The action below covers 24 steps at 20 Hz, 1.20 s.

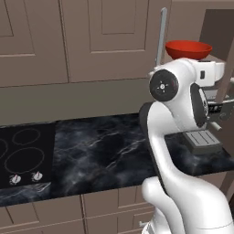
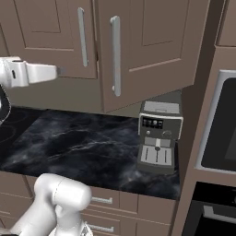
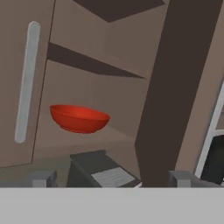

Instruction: Move the bowls from the cabinet to the plates on the dining table.

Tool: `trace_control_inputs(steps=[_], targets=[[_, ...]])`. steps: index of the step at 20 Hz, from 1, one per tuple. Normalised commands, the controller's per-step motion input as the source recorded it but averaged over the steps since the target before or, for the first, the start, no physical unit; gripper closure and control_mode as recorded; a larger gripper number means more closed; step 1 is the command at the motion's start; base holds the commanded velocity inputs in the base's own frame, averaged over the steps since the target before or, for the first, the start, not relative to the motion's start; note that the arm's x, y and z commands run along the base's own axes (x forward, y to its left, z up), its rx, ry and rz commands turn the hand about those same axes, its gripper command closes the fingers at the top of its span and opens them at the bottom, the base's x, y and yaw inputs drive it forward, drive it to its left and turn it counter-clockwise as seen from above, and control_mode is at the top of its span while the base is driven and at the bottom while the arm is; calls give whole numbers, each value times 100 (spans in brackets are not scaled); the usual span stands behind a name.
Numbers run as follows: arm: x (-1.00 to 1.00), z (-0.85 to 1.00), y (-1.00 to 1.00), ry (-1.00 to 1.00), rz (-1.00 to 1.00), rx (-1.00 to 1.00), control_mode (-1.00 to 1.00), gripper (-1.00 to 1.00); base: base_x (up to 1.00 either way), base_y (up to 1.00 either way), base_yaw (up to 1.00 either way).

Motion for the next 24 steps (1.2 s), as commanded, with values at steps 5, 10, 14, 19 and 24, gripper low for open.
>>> trace_control_inputs(steps=[5,10,14,19,24], targets=[[40,-1,-8,-1,-19,0,-100,-100,0,0,0],[32,0,-30,0,-10,0,-100,-100,0,0,0],[18,0,-40,-2,-5,1,-100,-100,0,0,0],[23,0,-28,-1,-4,1,-100,-100,0,0,0],[25,0,-29,-1,-3,1,-100,-100,0,0,0]])
